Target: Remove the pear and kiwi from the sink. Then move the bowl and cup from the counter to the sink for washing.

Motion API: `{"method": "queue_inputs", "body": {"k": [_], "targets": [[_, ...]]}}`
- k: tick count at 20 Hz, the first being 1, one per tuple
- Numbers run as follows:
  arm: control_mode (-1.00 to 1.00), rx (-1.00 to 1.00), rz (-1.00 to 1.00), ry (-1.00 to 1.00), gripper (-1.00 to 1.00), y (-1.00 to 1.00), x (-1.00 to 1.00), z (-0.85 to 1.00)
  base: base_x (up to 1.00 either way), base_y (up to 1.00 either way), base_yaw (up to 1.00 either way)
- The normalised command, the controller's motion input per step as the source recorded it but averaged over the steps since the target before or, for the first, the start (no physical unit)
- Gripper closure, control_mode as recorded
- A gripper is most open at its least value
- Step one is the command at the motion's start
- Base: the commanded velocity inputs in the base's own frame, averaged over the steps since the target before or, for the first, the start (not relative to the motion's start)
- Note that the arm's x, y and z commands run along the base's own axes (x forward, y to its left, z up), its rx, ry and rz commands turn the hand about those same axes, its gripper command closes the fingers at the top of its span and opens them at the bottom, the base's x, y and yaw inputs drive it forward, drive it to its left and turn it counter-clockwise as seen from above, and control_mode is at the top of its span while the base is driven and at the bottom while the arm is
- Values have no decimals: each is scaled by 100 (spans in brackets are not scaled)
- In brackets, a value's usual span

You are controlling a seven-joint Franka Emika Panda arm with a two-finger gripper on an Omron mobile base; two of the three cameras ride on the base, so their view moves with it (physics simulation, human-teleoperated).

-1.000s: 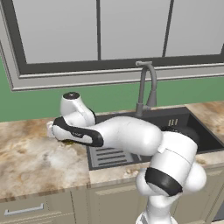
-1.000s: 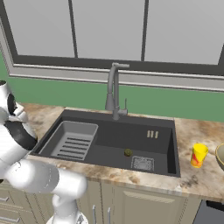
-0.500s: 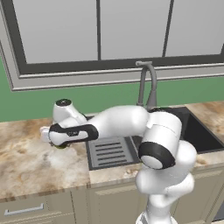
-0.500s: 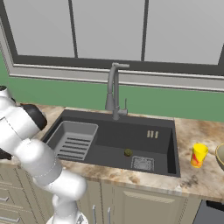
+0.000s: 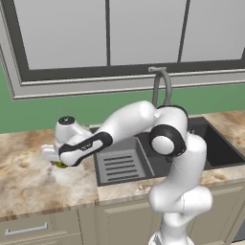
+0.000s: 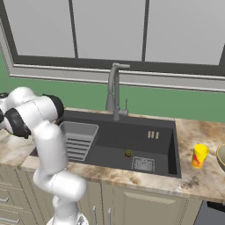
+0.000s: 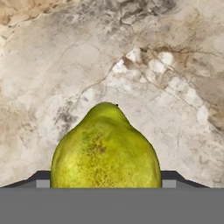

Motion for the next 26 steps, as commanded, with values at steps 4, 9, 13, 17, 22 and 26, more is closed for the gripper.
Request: {"method": "queue_inputs", "body": {"k": [4, 9, 13, 17, 22, 26], "targets": [[-100, -3, 0, 0, 100, 25, 15, -27, 0, 0, 0], [-100, -6, -1, 0, 100, 22, 12, -23, 0, 0, 0], [-100, -9, -4, 1, 100, 19, 8, -23, 0, 0, 0], [-100, -10, -5, 0, 100, 13, 8, -24, 0, 0, 0], [-100, -6, -6, 1, 100, 8, 10, -28, 0, 0, 0], [-100, -2, -5, 3, 100, 6, 10, -29, 0, 0, 0]]}}
